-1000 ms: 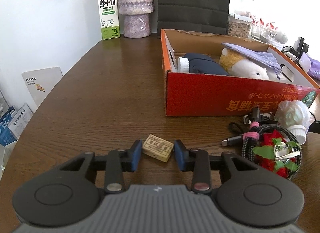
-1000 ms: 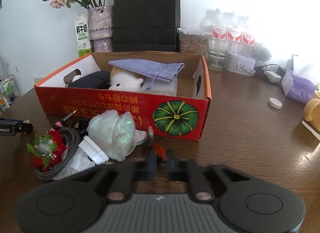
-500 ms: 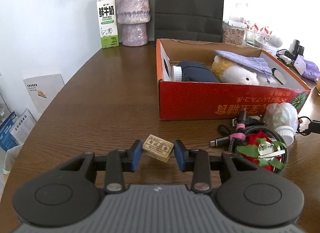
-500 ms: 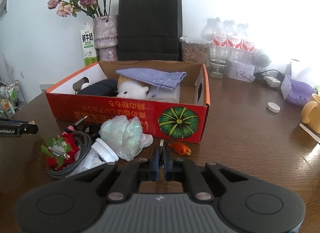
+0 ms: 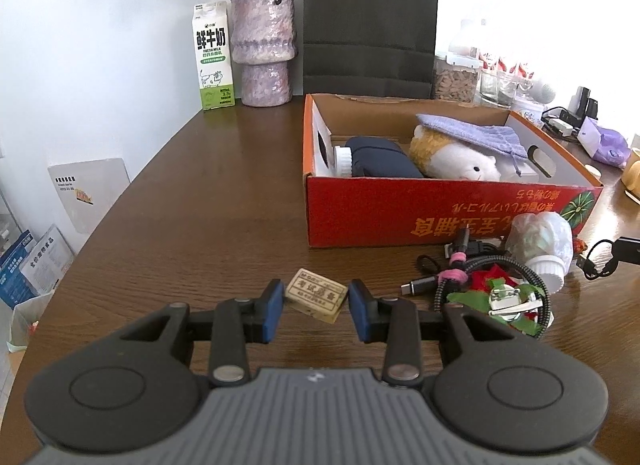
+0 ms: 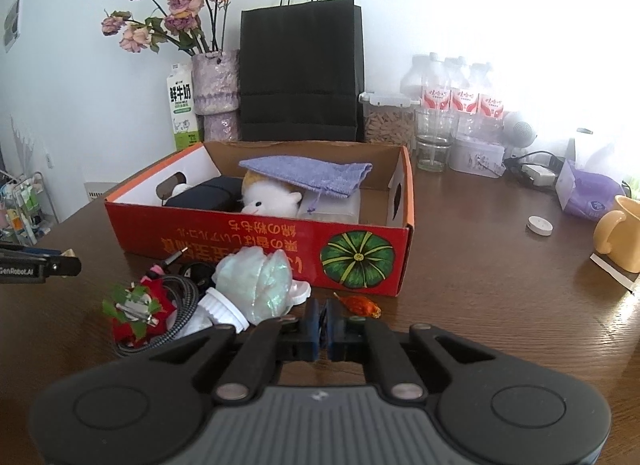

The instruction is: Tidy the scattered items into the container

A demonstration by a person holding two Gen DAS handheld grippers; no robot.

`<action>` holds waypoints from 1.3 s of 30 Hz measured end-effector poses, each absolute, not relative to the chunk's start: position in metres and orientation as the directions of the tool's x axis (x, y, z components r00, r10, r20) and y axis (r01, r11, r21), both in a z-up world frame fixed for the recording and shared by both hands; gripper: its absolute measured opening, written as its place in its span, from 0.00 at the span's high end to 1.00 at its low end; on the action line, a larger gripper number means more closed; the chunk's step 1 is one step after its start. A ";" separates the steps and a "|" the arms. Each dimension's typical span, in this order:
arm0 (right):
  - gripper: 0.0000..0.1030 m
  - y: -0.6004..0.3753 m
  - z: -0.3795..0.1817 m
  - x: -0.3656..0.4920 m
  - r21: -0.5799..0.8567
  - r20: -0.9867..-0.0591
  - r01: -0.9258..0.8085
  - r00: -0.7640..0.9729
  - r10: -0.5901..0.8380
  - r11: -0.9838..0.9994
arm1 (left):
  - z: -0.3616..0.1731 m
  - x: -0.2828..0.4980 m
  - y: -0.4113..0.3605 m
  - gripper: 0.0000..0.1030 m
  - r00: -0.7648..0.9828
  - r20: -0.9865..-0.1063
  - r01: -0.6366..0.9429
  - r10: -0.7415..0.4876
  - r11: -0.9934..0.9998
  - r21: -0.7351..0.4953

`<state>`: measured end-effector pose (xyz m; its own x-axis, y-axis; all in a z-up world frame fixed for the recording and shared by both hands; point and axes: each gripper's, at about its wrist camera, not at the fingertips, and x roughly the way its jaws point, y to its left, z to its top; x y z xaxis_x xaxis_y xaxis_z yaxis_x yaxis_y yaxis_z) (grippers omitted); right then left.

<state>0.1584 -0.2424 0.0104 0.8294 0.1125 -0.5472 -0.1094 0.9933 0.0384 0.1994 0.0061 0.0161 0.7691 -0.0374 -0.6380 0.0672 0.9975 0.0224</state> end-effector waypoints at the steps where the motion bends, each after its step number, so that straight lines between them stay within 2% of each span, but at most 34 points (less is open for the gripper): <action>1: 0.98 -0.242 0.012 0.158 0.037 -0.543 -0.109 0.832 0.112 0.993 | 0.017 0.199 0.006 0.65 0.771 -0.635 0.069 -0.039 0.997 0.022; 20: 1.00 -0.236 0.083 0.181 -0.031 -0.393 -0.149 0.911 0.125 0.988 | 0.076 0.220 -0.034 0.65 0.851 -0.514 0.135 -0.110 0.991 0.013; 23: 1.00 -0.235 0.082 0.192 -0.031 -0.406 -0.151 0.905 0.126 0.988 | 0.079 0.229 -0.042 0.65 0.854 -0.505 0.146 -0.127 0.989 -0.001; 25: 0.98 -0.235 0.072 0.194 -0.023 -0.451 -0.167 0.882 0.139 0.986 | 0.076 0.231 -0.044 0.65 0.850 -0.510 0.155 -0.136 0.988 -0.004; 28: 0.81 -0.238 0.042 0.189 -0.014 -0.534 -0.173 0.834 0.139 0.985 | 0.062 0.228 -0.042 0.65 0.831 -0.540 0.157 -0.135 0.988 -0.004; 29: 0.71 -0.238 0.031 0.187 -0.014 -0.561 -0.176 0.816 0.138 0.984 | 0.057 0.226 -0.040 0.65 0.825 -0.550 0.152 -0.128 0.988 -0.003; 32: 0.63 -0.236 -0.004 0.185 -0.010 -0.643 -0.179 0.754 0.131 0.984 | 0.042 0.219 -0.032 0.65 0.806 -0.581 0.136 -0.115 0.991 -0.008; 33: 0.53 -0.237 -0.012 0.187 -0.002 -0.666 -0.181 0.734 0.133 0.983 | 0.038 0.216 -0.029 0.65 0.800 -0.590 0.133 -0.113 0.991 -0.011; 35: 0.42 -0.235 -0.023 0.186 -0.006 -0.680 -0.179 0.722 0.127 0.984 | 0.033 0.211 -0.023 0.65 0.794 -0.600 0.121 -0.104 0.993 -0.012; 39: 0.43 -0.230 -0.027 0.186 -0.011 -0.682 -0.197 0.719 0.137 0.980 | 0.032 0.204 -0.016 0.65 0.792 -0.604 0.103 -0.092 0.995 -0.016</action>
